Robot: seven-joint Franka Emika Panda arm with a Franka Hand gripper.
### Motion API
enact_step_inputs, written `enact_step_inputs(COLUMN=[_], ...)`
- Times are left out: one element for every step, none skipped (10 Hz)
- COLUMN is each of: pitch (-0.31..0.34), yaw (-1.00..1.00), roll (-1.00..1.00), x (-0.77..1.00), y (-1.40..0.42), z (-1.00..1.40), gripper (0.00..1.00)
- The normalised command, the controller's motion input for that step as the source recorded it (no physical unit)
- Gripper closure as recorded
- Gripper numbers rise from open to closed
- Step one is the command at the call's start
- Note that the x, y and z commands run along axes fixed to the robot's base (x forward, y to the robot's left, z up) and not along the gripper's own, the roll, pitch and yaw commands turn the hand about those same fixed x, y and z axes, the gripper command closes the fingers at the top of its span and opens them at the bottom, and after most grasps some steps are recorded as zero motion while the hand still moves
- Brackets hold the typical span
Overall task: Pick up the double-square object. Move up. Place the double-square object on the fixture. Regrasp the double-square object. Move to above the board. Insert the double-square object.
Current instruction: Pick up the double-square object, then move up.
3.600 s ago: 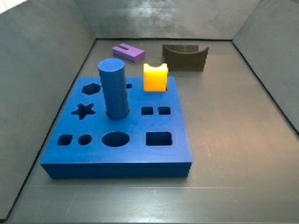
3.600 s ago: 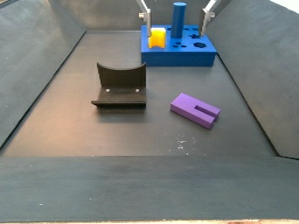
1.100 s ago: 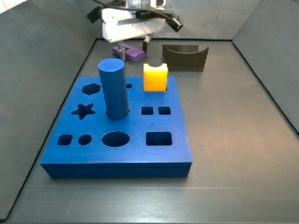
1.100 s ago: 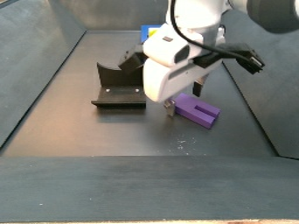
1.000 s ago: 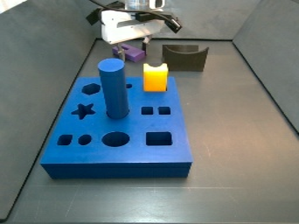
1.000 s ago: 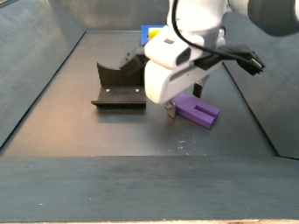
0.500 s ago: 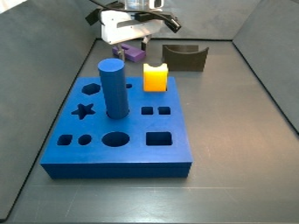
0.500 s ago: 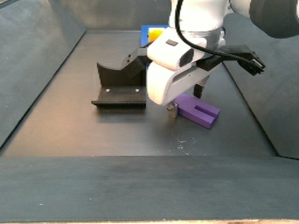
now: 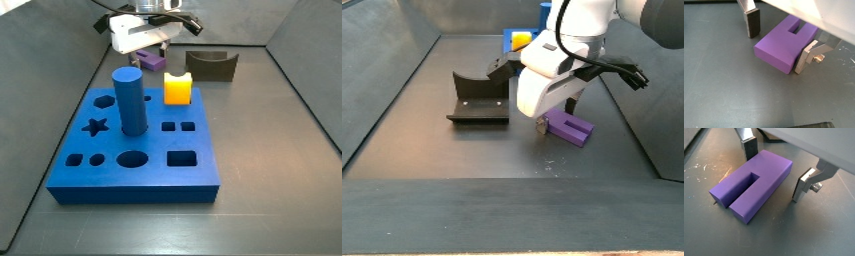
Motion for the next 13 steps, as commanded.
enact_step_inputs(pitch=[0.0, 0.0, 0.0, 0.0, 0.0, 0.0, 0.0, 0.0, 0.0, 0.0, 0.0, 0.0, 0.016], yaw=[0.0, 0.0, 0.0, 0.0, 0.0, 0.0, 0.0, 0.0, 0.0, 0.0, 0.0, 0.0, -0.03], roll=[0.0, 0.0, 0.0, 0.0, 0.0, 0.0, 0.0, 0.0, 0.0, 0.0, 0.0, 0.0, -0.01], x=[0.0, 0.0, 0.0, 0.0, 0.0, 0.0, 0.0, 0.0, 0.0, 0.0, 0.0, 0.0, 0.01], y=[0.0, 0.0, 0.0, 0.0, 0.0, 0.0, 0.0, 0.0, 0.0, 0.0, 0.0, 0.0, -0.03], z=[0.0, 0.0, 0.0, 0.0, 0.0, 0.0, 0.0, 0.0, 0.0, 0.0, 0.0, 1.0, 1.0], gripper=[1.0, 1.0, 1.0, 1.0, 1.0, 1.0, 1.0, 1.0, 1.0, 1.0, 1.0, 1.0, 1.0])
